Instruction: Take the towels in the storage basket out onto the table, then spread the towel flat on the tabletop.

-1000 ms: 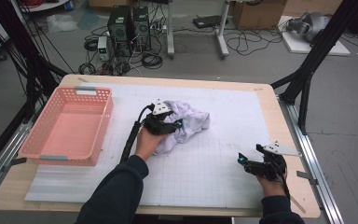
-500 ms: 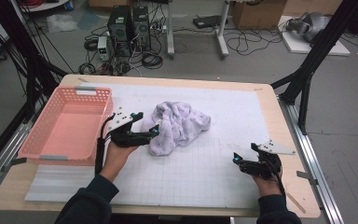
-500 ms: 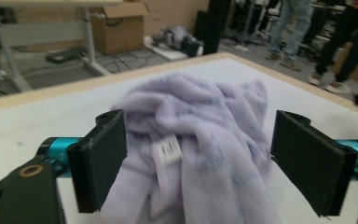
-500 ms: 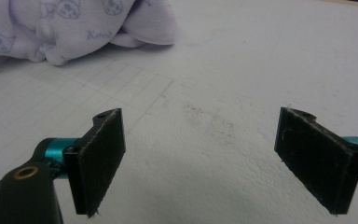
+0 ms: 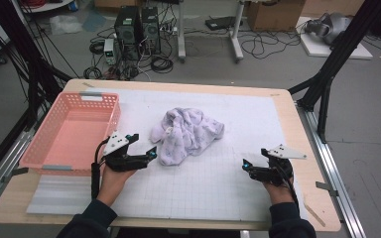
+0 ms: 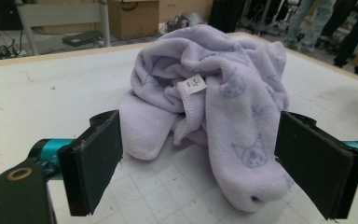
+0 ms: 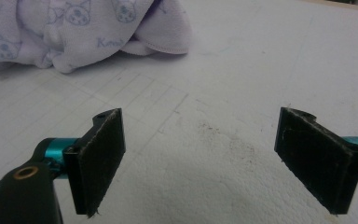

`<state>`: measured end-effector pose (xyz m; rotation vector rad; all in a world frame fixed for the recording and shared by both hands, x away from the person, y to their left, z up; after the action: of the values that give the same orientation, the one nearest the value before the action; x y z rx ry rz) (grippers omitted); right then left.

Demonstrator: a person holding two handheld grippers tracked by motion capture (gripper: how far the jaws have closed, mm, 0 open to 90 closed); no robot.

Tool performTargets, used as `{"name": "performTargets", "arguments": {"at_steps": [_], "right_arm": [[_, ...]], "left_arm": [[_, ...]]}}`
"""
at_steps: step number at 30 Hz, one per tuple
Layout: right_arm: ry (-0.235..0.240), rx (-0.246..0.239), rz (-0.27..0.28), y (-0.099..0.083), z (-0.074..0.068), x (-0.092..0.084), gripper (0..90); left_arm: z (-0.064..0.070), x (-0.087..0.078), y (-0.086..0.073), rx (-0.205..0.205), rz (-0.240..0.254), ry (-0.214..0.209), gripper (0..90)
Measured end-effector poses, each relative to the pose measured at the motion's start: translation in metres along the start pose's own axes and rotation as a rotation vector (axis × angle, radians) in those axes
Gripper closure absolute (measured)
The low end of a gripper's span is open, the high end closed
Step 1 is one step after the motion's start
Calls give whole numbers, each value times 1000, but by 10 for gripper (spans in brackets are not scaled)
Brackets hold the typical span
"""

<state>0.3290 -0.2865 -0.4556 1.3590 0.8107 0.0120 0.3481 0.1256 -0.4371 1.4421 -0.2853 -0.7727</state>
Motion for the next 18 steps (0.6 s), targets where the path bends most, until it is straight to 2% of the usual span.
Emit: {"name": "performTargets", "arguments": {"at_steps": [5, 14, 17, 18], "right_arm": [[8, -19, -6, 0, -3, 1, 148], [17, -26, -9, 1, -6, 8, 148], [30, -38, -15, 1, -8, 9, 148], [60, -40, -17, 3, -11, 10, 148]], "left_arm": [[-2, -6, -4, -25, -1, -4, 161], [-5, -6, -7, -26, -8, -9, 161], [-4, -4, -8, -30, -15, -11, 161], [-4, -4, -9, -26, -19, -12, 161]]}}
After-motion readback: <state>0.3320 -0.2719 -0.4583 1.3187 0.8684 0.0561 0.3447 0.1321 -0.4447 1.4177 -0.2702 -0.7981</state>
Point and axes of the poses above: each handheld gripper's, and its own axes: x roughly forward along the jaws, y roughly out of its top, z roughly to its right, the point moved 5 cm from there along x, roughly forward along the jaws, and after that the axes turned 2 degrees about -x, right-handed, at the moved point
